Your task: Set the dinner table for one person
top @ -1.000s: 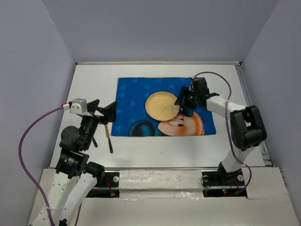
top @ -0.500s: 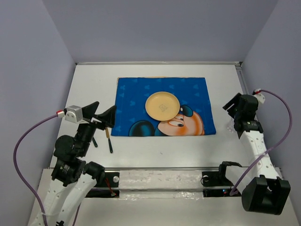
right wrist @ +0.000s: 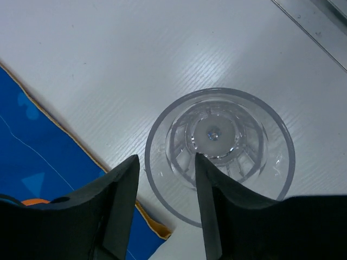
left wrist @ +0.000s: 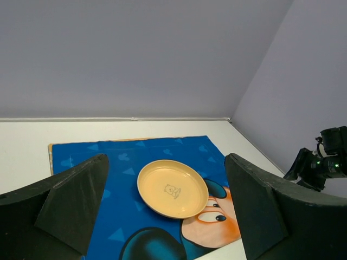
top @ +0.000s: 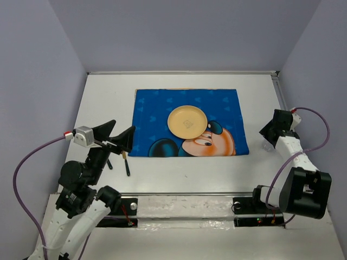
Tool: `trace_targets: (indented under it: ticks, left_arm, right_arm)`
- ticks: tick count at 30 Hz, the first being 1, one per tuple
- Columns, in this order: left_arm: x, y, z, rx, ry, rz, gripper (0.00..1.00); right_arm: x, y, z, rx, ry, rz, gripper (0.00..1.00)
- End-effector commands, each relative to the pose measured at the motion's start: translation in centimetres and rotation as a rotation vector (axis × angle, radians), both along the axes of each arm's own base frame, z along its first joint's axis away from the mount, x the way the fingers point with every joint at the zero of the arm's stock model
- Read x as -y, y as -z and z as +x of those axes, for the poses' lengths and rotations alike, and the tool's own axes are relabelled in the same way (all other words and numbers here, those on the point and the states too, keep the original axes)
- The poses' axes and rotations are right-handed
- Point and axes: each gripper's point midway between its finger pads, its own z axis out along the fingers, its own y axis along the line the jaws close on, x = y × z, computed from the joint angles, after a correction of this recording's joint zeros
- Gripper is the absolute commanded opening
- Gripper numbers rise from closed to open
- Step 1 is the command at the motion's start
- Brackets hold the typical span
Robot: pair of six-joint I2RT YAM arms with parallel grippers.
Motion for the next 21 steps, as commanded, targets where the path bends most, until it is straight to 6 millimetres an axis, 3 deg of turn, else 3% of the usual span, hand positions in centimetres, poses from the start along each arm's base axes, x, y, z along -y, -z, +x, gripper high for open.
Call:
trace_targets:
  ticks: [1,2,3,7,10,12,13,14,15,16,17,18,19,20,21]
  left_arm:
    - [-0.6,-1.5,-0.5,0.053,-0.014,-0.011,0.99]
    - [-0.5,-1.5,-0.5,0.052,-0.013,-0.010,0.99]
    - [-0.5,-1.5,-0.5,0.050,-0.011,-0.009,0.99]
    - [-0.3,-1.3,-0.3,0.043,-0.011,-0.004,0.99]
    - [-0.1,-1.2,-0.1,0.037,-0.006,0.001,0.99]
    - [0.1,-0.9,0.2,0.027,-0.005,0.008,0.99]
    - [0.2,-0.8,0.3,0.023,-0.005,0.011,0.99]
    - [0.2,-0.7,0.5,0.015,-0.008,0.015,0.99]
    - [0.2,-0.5,0.7,0.010,-0.014,0.018,0.99]
    - [0.2,-0.4,0.8,0.006,-0.017,0.021,0.99]
    - [0.1,-0.2,1.1,-0.003,-0.027,0.024,0.99]
    - [0.1,0.0,1.2,-0.008,-0.030,0.027,0.99]
    - [0.0,0.1,1.4,-0.011,-0.035,0.031,0.99]
    - [0.1,0.3,1.6,-0.019,-0.038,0.036,0.99]
    - [0.0,0.4,1.8,-0.023,-0.045,0.038,0.99]
  right_arm:
    - [0.6,-2.1,2.2,0.087,0.004,-0.013,0.31]
    - [0.8,-2.4,2.3,0.085,0.007,-0.022,0.06]
    - [0.8,-2.9,2.4,0.091,0.003,-0.028,0.00]
    - [1.1,-7.5,2.8,0.201,-0.019,-0.108,0.00]
    - [-1.9,-11.4,5.0,0.299,-0.153,-0.123,0.00]
    - [-4.3,-11.9,6.9,0.287,-0.268,-0.140,0.00]
    - [-7.3,-13.9,8.7,0.321,-0.360,-0.150,0.00]
    - [-8.5,-12.4,10.2,0.261,-0.423,-0.173,0.00]
    - [-9.9,-12.3,11.3,0.251,-0.465,-0.183,0.00]
    - [-12.2,-14.1,13.1,0.286,-0.535,-0.188,0.00]
    - [-13.1,-11.7,14.8,0.223,-0.583,-0.194,0.00]
    - [-13.9,-11.4,15.8,0.214,-0.612,-0.195,0.00]
    - [-15.2,-13.3,17.7,0.256,-0.661,-0.195,0.00]
    - [-15.5,-11.1,19.1,0.204,-0.676,-0.188,0.00]
    - [-15.8,-11.0,20.0,0.198,-0.689,-0.191,0.00]
